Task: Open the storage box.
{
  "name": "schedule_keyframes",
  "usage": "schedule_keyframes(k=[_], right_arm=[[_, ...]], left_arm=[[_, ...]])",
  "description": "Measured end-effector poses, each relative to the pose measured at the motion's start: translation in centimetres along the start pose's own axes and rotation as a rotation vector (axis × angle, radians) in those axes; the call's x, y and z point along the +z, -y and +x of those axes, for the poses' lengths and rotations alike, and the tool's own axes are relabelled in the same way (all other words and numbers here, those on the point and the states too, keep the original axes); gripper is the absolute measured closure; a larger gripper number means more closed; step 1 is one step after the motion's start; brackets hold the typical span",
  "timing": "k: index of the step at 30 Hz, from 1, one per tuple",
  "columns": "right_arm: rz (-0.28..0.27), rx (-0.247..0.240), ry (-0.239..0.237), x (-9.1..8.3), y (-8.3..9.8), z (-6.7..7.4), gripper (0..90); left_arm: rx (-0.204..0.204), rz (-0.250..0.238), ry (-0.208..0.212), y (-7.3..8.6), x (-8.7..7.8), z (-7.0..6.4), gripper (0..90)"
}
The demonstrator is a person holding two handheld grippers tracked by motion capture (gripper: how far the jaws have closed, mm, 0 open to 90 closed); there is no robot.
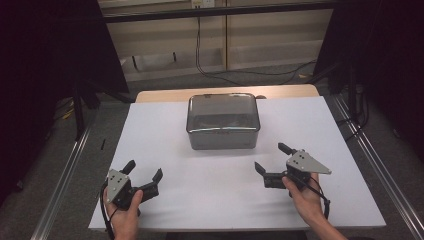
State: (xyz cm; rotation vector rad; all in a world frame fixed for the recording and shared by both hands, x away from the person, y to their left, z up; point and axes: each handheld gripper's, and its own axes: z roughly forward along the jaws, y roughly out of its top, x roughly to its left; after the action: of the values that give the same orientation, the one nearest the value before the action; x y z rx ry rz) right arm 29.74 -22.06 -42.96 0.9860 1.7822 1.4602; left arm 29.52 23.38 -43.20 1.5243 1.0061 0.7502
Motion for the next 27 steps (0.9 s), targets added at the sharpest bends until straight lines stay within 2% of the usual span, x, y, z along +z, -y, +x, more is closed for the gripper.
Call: schedule_keyframes(k=[9, 15, 19, 22, 27], right_arm=[[0.005, -0.016, -0.033, 1.5, -0.6, 0.4, 0.7], [-0.001, -0.045, -0.061, 2.4, -0.8, 0.8, 0.4], [0.002, -0.076, -0.062, 3.0, -1.0, 1.1, 0.4], [0.004, -0.082, -0.065, 3.2, -1.0, 1.2, 0.4], [0.003, -0.111, -0.052, 3.6, -1.4, 1.5, 0.4]], left_arm=[[-0.004, 0.004, 0.009, 0.0, 0.1, -0.2, 3.0], [0.003, 0.009, 0.011, 0.1, 0.0, -0.2, 3.0], [0.002, 0.01, 0.014, 0.0, -0.1, -0.3, 3.0], [0.006, 0.009, 0.015, 0.0, -0.1, -0.3, 3.0], [0.002, 0.004, 0.033, 0.0, -0.1, -0.4, 3.0]])
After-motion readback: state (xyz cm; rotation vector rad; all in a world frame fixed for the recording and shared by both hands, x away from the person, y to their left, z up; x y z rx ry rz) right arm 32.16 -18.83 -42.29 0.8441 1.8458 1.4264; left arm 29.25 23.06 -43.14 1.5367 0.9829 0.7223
